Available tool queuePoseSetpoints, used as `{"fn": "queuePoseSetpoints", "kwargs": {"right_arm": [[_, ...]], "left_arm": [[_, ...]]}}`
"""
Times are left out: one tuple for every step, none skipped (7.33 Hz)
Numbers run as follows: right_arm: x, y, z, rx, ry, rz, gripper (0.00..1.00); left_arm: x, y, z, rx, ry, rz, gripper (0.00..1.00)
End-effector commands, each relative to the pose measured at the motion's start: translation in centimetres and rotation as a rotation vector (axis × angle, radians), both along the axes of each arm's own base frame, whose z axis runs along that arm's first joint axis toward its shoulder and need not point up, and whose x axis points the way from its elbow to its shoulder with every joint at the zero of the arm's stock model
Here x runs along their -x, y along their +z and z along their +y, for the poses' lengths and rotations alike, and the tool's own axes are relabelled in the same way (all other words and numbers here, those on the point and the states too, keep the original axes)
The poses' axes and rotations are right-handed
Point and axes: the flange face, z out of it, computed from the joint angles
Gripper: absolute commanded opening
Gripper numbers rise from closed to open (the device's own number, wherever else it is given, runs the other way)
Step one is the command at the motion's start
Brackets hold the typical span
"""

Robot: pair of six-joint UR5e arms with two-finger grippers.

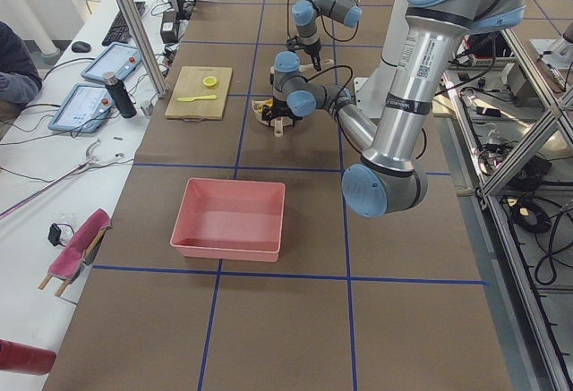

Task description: Sweep and dump trash into bin

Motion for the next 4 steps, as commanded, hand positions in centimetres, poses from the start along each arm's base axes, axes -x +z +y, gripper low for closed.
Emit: {"fn": "queuePoseSetpoints", "kwargs": {"right_arm": [[0.01, 0.02, -0.03, -0.010, 0.003, 0.003, 0.00], [-0.04, 0.07, -0.03, -0.011, 0.004, 0.004, 0.00], [-0.07, 0.01, -0.01, -0.011, 0.004, 0.002, 0.00], [-0.22, -0.12, 0.09, -0.011, 0.002, -0.003, 0.00]], "left_arm": [[-0.76, 0.86, -0.15, -0.008, 0.008, -0.024, 0.93], [-0.79, 1.09, -0.17, -0.007, 0.009, -0.028, 0.89], [-0.84, 1.24, -0.21, -0.005, 0.009, -0.030, 0.78], [-0.66, 1.09, -0.29, -0.006, 0.007, -0.027, 0.62]]}}
